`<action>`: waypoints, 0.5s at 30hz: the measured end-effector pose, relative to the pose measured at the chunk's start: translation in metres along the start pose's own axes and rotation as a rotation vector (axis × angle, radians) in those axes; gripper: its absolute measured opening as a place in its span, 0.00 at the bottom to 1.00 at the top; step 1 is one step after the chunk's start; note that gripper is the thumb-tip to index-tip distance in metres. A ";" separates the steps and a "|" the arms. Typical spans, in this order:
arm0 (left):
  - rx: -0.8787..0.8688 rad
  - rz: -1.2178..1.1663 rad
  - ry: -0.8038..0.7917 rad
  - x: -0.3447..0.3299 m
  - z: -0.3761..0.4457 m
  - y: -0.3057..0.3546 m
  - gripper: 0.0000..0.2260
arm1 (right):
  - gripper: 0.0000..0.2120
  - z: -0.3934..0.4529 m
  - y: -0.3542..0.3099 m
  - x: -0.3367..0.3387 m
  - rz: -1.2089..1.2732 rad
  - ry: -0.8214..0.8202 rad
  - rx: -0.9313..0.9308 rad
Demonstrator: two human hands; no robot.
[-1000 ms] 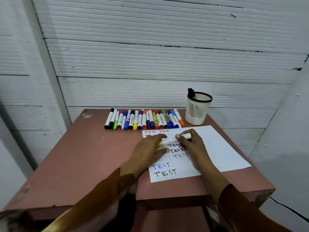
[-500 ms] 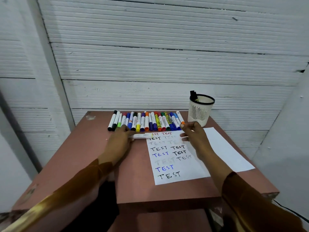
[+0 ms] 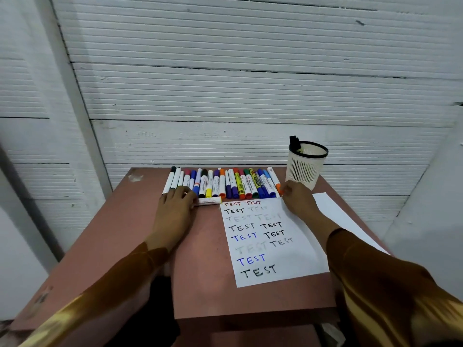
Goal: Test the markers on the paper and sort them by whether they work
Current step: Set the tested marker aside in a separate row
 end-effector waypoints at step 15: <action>-0.016 0.051 0.045 0.002 -0.002 0.003 0.08 | 0.07 0.009 0.002 0.005 0.081 0.239 -0.084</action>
Point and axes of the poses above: each hand's wrist, its own z-axis towards the middle knuckle, its own x-axis out of the back of the hand, y = z × x, the point moved 5 cm from there along z, towards the middle knuckle, and after that the axes turned 8 degrees about x, right-handed, at the moved point
